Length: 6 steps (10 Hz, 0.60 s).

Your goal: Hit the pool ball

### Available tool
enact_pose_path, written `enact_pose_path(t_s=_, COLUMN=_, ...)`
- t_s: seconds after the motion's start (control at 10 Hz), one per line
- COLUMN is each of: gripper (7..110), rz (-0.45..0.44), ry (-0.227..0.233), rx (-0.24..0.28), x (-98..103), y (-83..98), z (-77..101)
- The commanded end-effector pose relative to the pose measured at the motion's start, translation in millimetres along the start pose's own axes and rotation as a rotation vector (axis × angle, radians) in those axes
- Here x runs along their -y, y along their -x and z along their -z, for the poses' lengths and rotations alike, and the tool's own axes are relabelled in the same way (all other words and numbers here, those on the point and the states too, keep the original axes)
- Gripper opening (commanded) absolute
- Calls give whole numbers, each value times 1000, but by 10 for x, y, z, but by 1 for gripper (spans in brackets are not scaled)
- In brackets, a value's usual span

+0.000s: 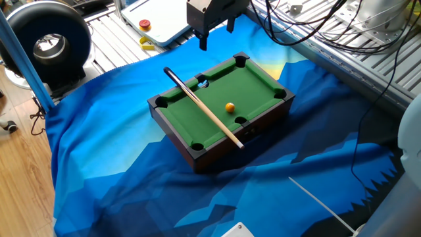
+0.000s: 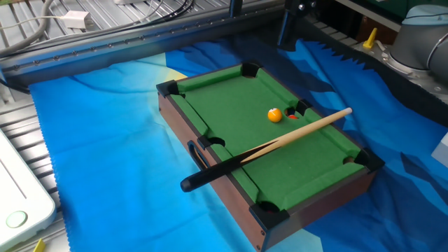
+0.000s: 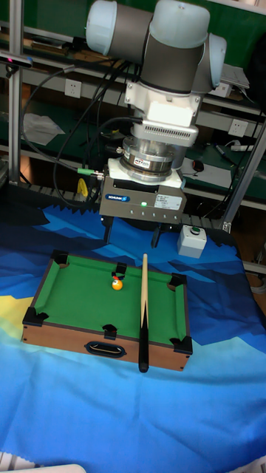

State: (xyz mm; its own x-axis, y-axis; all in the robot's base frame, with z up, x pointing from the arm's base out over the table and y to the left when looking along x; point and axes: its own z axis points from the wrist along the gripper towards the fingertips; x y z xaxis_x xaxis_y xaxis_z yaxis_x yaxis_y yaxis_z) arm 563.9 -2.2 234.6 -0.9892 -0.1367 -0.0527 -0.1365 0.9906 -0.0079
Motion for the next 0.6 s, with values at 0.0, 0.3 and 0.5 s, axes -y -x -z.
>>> enact_pose_path(t_s=0.0, gripper=88, rz=226, ry=18, rx=20, x=-45, y=44, z=13)
enact_pose_path(t_s=0.3, gripper=88, rz=226, ry=52, rx=34, x=-134, y=68, z=17)
enact_pose_path(t_s=0.5, gripper=88, rz=196, ry=34, rx=19, x=-85, y=38, z=14)
